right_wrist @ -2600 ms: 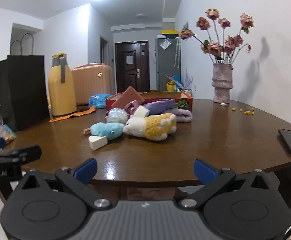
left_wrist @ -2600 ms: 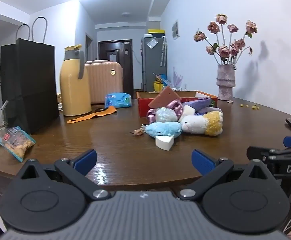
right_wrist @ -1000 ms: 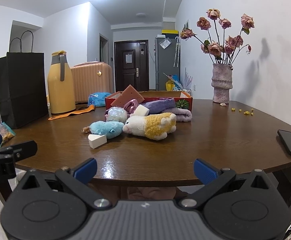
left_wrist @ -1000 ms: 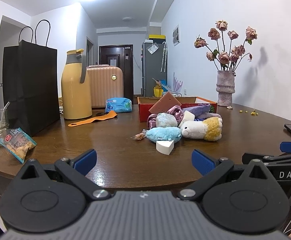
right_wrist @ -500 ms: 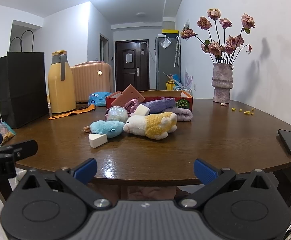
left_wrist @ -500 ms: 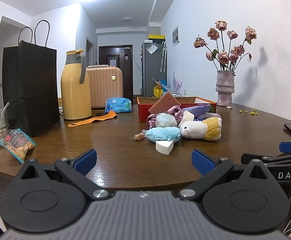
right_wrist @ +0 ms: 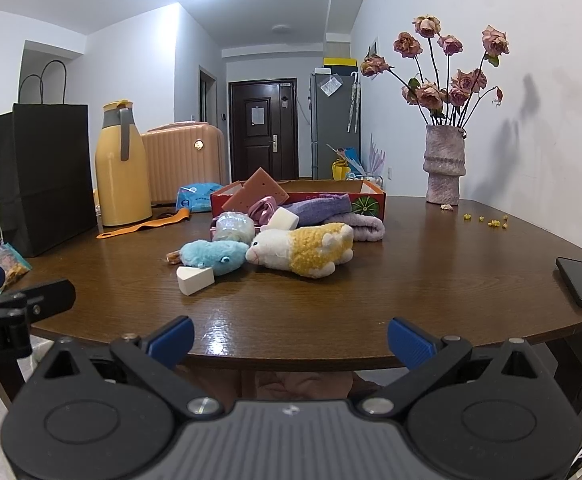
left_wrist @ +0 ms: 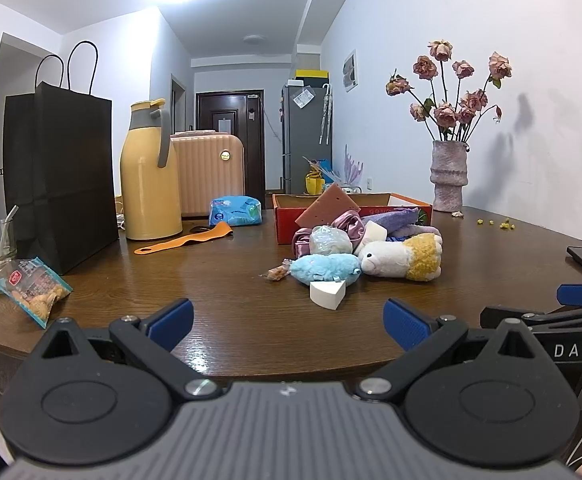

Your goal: Organize soft objects

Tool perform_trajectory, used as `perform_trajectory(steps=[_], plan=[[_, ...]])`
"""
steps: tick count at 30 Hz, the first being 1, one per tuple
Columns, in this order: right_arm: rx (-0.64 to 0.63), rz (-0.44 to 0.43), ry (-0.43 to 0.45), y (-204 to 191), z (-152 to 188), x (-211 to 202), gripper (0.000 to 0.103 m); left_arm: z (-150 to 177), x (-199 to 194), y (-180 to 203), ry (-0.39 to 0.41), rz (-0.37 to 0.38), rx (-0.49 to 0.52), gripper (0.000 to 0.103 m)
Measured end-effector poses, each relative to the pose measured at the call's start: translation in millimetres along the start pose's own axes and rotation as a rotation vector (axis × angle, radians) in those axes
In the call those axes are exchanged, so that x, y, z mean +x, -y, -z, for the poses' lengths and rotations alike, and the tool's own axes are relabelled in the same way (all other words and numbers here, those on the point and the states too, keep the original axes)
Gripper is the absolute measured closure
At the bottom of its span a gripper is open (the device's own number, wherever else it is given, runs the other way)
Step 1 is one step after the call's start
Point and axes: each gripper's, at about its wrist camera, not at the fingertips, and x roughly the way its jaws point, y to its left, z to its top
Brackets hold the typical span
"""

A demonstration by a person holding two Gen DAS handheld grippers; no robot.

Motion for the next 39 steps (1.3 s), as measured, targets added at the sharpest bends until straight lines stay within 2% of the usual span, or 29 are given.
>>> perform_trajectory(steps=[19,23,26,30,33,35,37,39], plan=[[0.000,0.000,0.001,0.6,0.2,0.7,0.000,0.2,-1.2,3.1,0.002,0.014,0.002,0.000],[0.025,0.019,0.026,6.6,0.0,5.2,0.000,-0.1,6.2,-1.1,0.012,0.001,0.006,0.000],[0.048,0.026,0.036,13.6,-1.5,18.6,0.000,-3.3,22.1,-6.4,-0.022,0.017,0.007,0.000],[0.058,0.008,0.026,20.4,-6.6,45.0,0.000,-7.4,53.5,-9.0,-0.109,0.010,0.056,0.000],[0.038,-0.043,0.035,22.9,-12.5,67.1,0.000,-8.3,73.3,-16.4,-0.165,0.011,0.012,0.000],[0.029,-0.083,-0.005,23.0,-18.6,82.3,0.000,-9.8,85.8,-22.1,-0.195,0.012,-0.012,0.000],[0.020,-0.143,-0.056,20.9,-27.6,99.2,0.000,-12.2,96.4,-29.8,-0.189,0.018,-0.037,0.000],[0.010,-0.156,-0.057,15.6,-33.2,110.0,0.000,-16.2,105.0,-42.5,-0.175,0.033,-0.111,0.000]])
